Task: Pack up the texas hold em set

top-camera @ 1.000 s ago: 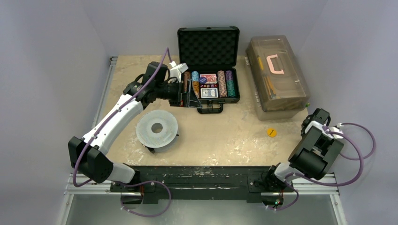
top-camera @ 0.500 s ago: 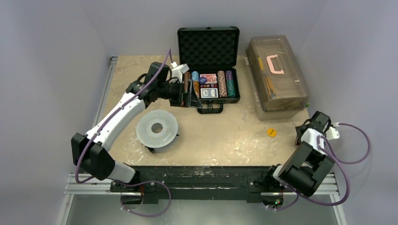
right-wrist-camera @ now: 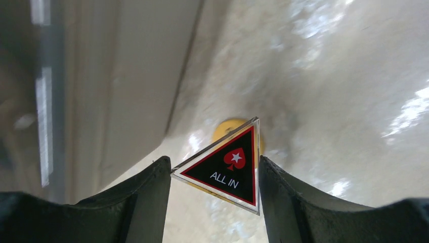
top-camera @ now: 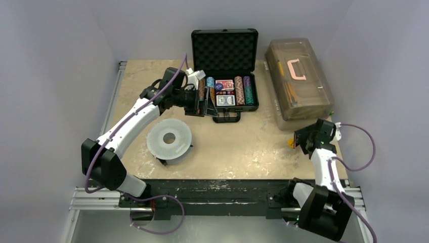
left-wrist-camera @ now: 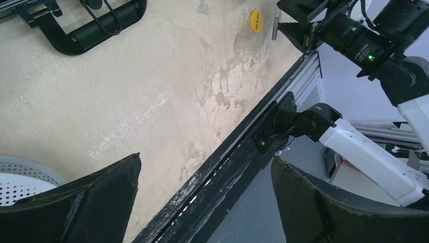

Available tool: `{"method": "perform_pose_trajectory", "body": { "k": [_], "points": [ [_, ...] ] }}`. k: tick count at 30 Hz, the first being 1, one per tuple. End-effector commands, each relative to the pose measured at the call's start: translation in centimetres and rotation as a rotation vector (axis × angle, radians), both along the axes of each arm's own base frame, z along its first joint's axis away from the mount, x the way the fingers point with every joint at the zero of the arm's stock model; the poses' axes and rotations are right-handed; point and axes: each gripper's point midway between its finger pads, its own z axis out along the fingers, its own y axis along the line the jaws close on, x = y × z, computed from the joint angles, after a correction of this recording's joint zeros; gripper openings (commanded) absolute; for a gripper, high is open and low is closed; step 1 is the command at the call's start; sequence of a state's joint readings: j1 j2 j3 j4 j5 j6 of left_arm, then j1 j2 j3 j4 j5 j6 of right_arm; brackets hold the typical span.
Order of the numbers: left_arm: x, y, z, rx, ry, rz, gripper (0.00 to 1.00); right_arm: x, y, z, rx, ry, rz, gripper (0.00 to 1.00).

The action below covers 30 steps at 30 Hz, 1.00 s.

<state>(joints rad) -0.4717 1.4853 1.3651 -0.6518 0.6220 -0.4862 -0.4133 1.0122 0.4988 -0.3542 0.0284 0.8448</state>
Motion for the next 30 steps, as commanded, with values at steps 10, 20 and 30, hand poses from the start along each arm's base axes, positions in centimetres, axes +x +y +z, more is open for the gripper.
{"method": "perform_pose_trajectory", "body": {
  "k": [10, 20, 30],
  "points": [
    [1.1, -0.9, -1.2, -0.027, -0.002, -0.015, 0.93, 2.6, 13.1, 4.4, 0.313, -0.235, 0.15, 0.18],
    [2.4, 0.0, -2.0, -0.021, -0.029, 0.033, 0.9, 6.3, 22.9, 9.9, 0.168, -0.308, 0.416, 0.18],
    [3.7, 5.1, 2.6, 0.074, -0.273, 0.216, 0.92, 12.6, 34.5, 13.0, -0.37, -0.349, 0.887, 0.17]
  ]
}}
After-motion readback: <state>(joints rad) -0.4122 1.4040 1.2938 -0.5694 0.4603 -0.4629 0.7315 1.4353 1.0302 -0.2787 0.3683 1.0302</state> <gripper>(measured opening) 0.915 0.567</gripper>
